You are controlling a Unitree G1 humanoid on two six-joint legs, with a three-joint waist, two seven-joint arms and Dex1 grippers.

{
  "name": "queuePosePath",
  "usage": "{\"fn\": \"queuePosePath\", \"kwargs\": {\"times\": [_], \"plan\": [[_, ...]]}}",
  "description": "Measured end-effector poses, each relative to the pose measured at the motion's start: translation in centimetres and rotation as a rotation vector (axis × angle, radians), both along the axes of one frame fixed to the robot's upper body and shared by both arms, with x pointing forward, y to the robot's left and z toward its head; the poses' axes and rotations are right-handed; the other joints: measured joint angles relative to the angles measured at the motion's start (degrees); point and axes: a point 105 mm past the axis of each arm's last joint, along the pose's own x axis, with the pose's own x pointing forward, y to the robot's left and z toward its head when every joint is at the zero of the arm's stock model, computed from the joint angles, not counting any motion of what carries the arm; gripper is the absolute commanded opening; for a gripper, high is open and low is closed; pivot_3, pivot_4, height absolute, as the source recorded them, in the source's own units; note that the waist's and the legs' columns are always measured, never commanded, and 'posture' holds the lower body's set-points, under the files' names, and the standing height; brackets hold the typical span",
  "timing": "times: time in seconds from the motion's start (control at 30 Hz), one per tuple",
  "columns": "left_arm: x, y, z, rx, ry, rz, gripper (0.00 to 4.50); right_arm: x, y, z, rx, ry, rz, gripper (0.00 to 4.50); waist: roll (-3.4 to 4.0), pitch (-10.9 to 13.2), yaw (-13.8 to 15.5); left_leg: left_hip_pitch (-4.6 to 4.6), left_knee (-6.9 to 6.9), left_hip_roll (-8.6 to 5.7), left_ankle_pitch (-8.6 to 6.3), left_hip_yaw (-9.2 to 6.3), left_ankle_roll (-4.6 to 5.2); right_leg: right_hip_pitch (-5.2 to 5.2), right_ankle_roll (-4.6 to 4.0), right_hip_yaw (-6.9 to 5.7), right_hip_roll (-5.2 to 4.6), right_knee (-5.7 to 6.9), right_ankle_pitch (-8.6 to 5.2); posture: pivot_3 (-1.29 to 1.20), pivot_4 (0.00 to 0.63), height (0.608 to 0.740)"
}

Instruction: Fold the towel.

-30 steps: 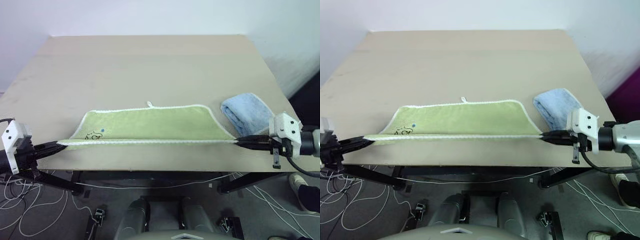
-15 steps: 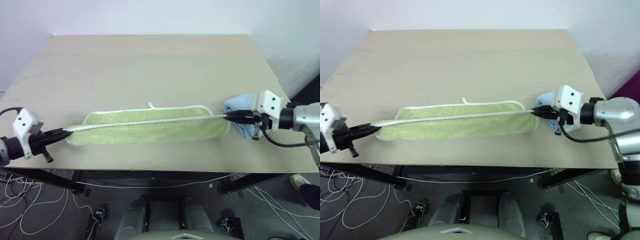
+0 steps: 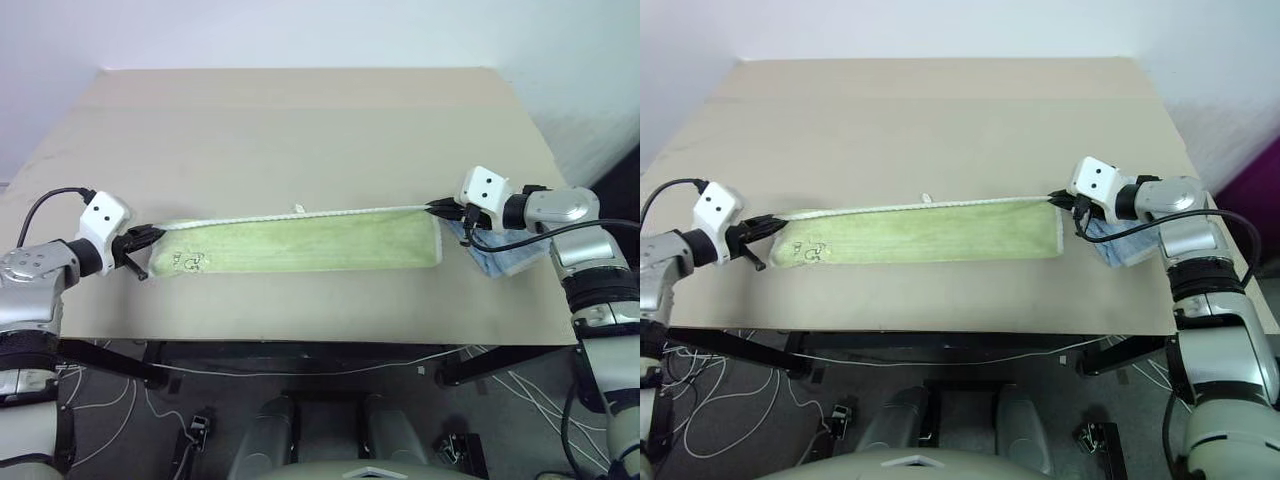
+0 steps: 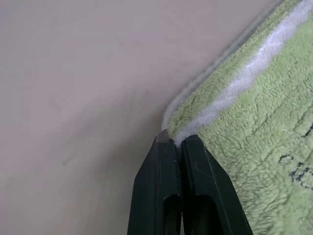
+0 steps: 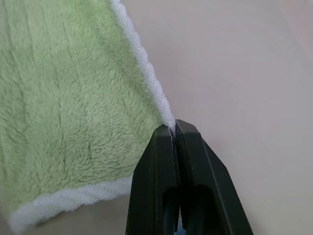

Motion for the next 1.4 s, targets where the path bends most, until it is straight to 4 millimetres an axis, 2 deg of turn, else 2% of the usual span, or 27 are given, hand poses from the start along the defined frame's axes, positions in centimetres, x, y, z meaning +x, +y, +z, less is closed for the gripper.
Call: {"fn": "queuePosePath", "kwargs": {"times": [0.2, 0.23, 0.27, 0.37, 0.5, 0.67, 0.7, 0.73, 0.9, 0.97, 1.07, 1.13, 1.23, 1.4], "plan": [[0.6, -0.1, -1.2, 0.002, 0.022, 0.017, 0.0, 0.2, 0.0, -1.4, -0.008, 0.023, -0.002, 0.06, 0.0, 0.0, -0.11, 0.0, 0.02, 0.01, 0.01, 0.01, 0.0, -0.04, 0.0, 0.02, 0.03, 0.06, 0.0, 0.0, 0.15, 0.74], [0.7, -0.1, -1.2, 0.001, 0.024, 0.018, 0.22, 0.2, 0.0, -1.4, -0.009, 0.023, 0.001, 0.02, 0.0, 0.0, -0.1, 0.0, 0.02, 0.0, 0.01, 0.01, 0.0, -0.04, 0.0, 0.03, 0.03, 0.07, 0.0, 0.0, 0.15, 0.74], [0.8, -0.1, -1.2, 0.001, 0.024, 0.019, 0.47, 0.1, 0.0, -1.4, -0.01, 0.025, 0.003, 0.22, 0.0, 0.0, -0.1, 0.0, 0.02, 0.01, 0.01, 0.01, 0.0, -0.04, 0.0, 0.03, 0.03, 0.07, 0.0, 0.0, 0.15, 0.74], [0.8, 0.1, -1.5, -0.008, 0.033, 0.035, 1.34, 0.0, 0.0, -1.6, -0.012, 0.043, 0.011, 0.97, 0.0, 0.0, -0.09, 0.0, 0.03, 0.0, 0.01, 0.01, 0.0, -0.03, 0.0, 0.03, 0.03, 0.07, 0.0, 0.0, 0.15, 0.74], [1.0, -0.2, -1.8, -0.028, 0.036, 0.038, 2.71, 0.0, 0.0, -1.7, -0.009, 0.053, 0.008, 2.35, 0.0, 0.0, -0.08, 0.0, 0.04, 0.0, 0.01, 0.01, 0.0, -0.03, 0.0, 0.02, 0.03, 0.08, 0.0, 0.0, 0.15, 0.74], [1.6, 0.4, -0.8, -0.04, -0.01, 0.091, 4.46, 0.2, -0.4, -1.0, 0.004, 0.02, -0.018, 4.1, 0.0, 0.0, -0.03, 0.0, 0.05, 0.0, 0.01, 0.01, 0.0, -0.03, 0.0, 0.03, 0.02, 0.08, 0.0, 0.0, 0.15, 0.74], [1.7, 0.6, -0.7, -0.041, -0.017, 0.104, 4.5, 0.3, -0.6, -0.7, 0.006, 0.004, -0.027, 4.43, 0.0, 0.0, -0.04, 0.0, 0.04, 0.0, 0.01, 0.01, 0.0, -0.04, 0.0, 0.03, 0.02, 0.08, 0.0, 0.0, 0.15, 0.74], [1.7, 0.8, -0.6, -0.044, -0.022, 0.114, 4.5, 0.3, -0.9, -0.2, 0.01, -0.022, -0.043, 4.48, 0.0, 0.0, -0.04, 0.0, 0.04, 0.0, 0.01, 0.01, 0.0, -0.05, 0.0, 0.03, 0.02, 0.09, 0.0, 0.0, 0.15, 0.74], [0.8, 2.4, -0.2, -0.114, -0.062, 0.19, 4.5, -0.7, -2.1, 3.1, 0.078, -0.16, -0.102, 4.48, 0.0, 0.0, -0.01, -0.02, 0.04, 0.02, 0.01, 0.0, 0.0, -0.07, 0.0, 0.04, 0.0, 0.1, 0.0, 0.0, 0.15, 0.74], [0.3, 3.2, -0.3, -0.111, -0.077, 0.23, 4.5, -2.2, -2.2, 3.7, 0.182, -0.157, -0.137, 4.48, -0.02, -0.01, 0.14, -0.02, 0.03, 0.04, 0.01, -0.03, 0.0, -0.05, 0.0, 0.05, -0.02, 0.09, 0.0, 0.0, 0.15, 0.74], [-0.3, 4.2, 0.0, -0.11, -0.112, 0.286, 4.5, -5.2, -1.3, 2.5, 0.331, -0.048, -0.172, 4.48, -0.06, -0.04, 0.46, -0.03, 0.04, 0.04, 0.0, -0.09, 0.0, 0.01, 0.0, 0.03, -0.09, 0.09, 0.0, 0.0, 0.15, 0.74], [-0.4, 4.7, 0.6, -0.124, -0.147, 0.317, 4.5, -6.8, -0.3, 1.3, 0.459, 0.068, -0.202, 4.48, -0.07, -0.04, 0.46, -0.02, 0.08, 0.02, 0.0, -0.1, 0.0, 0.03, 0.0, 0.04, -0.13, 0.09, 0.0, 0.0, 0.15, 0.74], [-0.4, 4.8, 1.9, -0.128, -0.204, 0.331, 4.5, -8.6, 1.3, 0.7, 0.673, 0.233, -0.254, 4.48, -0.07, -0.05, 0.43, -0.01, 0.06, 0.02, 0.0, -0.12, 0.0, 0.04, 0.0, 0.03, -0.14, 0.09, 0.0, 0.0, 0.15, 0.74], [0.0, 3.0, 2.8, -0.169, -0.252, 0.267, 4.5, -10.3, 2.5, -1.2, 0.907, 0.474, -0.38, 4.48, -0.15, -0.09, 0.43, -0.01, 0.05, 0.02, 0.0, -0.12, 0.0, 0.04, 0.0, 0.03, -0.15, 0.08, 0.0, 0.0, 0.15, 0.74]]}}
